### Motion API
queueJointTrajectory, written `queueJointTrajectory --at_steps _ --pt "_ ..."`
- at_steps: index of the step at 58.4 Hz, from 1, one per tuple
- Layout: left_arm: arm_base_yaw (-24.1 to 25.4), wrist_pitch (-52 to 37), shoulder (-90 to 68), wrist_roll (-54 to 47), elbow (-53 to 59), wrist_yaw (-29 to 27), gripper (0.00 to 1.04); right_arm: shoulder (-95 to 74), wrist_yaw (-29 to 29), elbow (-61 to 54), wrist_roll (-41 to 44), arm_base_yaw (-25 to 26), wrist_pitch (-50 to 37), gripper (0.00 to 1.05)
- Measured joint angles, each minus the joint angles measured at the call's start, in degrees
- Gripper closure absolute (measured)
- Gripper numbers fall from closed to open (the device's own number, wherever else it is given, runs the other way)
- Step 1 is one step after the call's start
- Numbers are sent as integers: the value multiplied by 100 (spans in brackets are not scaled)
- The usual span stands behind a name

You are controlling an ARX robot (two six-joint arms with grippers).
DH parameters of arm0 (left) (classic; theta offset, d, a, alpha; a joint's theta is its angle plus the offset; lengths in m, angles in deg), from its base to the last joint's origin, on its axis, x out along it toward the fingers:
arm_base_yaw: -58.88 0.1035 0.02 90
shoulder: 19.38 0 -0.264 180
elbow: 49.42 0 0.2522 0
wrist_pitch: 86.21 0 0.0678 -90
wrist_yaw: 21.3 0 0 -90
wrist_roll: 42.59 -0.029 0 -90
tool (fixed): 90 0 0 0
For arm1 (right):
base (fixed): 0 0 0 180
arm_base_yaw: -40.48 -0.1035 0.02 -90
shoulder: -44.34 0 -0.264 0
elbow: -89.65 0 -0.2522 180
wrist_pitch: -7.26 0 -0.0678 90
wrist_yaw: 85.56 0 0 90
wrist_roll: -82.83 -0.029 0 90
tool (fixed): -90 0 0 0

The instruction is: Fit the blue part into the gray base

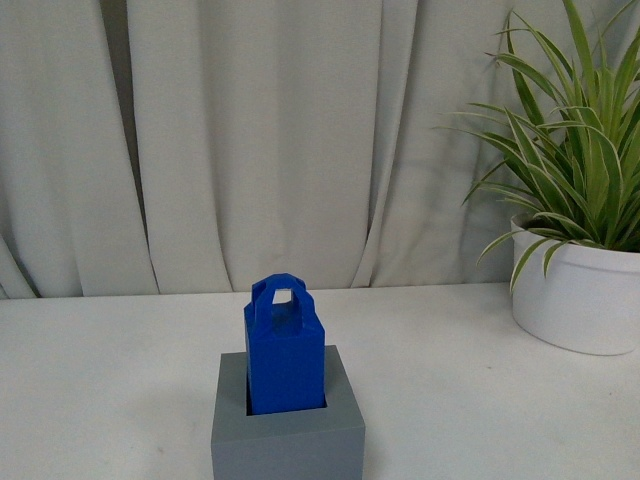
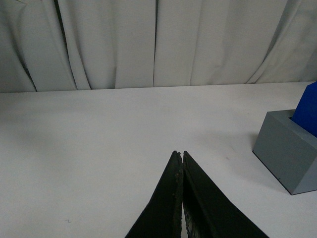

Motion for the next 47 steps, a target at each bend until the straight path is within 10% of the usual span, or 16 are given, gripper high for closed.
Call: queueJointTrajectory --at_steps 26,47 --pt "0 0 0 0 0 0 101 1156 -7 4 0 0 1202 103" --pt "0 0 0 0 0 0 101 1161 -7 4 0 0 1202 34"
